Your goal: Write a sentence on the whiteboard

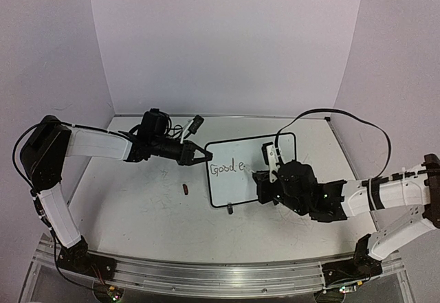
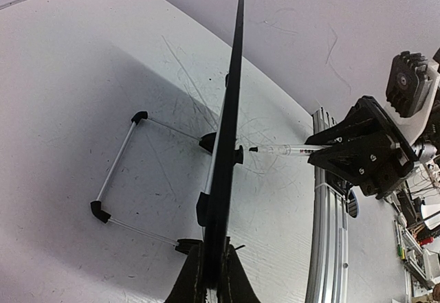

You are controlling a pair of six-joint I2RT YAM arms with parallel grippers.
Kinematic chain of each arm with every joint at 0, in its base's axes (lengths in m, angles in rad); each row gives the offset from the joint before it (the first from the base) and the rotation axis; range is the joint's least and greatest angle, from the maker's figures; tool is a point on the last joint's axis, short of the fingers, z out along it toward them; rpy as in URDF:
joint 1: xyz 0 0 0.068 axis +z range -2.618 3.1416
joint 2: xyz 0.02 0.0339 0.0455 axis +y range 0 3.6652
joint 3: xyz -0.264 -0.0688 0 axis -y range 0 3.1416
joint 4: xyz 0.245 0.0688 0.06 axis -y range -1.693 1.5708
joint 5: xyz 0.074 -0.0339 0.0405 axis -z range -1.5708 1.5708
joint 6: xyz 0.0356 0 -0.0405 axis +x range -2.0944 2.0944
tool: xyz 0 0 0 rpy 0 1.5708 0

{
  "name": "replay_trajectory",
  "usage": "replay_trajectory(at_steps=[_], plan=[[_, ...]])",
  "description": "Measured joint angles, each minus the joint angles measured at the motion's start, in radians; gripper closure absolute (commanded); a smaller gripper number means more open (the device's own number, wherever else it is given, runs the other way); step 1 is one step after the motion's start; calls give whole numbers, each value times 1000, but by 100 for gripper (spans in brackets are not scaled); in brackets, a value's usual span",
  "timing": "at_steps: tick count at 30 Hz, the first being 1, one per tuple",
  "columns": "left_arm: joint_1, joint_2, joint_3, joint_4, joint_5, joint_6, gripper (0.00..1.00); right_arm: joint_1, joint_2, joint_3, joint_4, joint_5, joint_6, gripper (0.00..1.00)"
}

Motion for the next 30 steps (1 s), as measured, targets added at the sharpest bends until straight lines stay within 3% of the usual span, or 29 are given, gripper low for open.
replay_trajectory(at_steps=[30], plan=[[0, 0, 0, 0, 0, 1, 100, 0, 30, 34, -33, 39, -40, 100]])
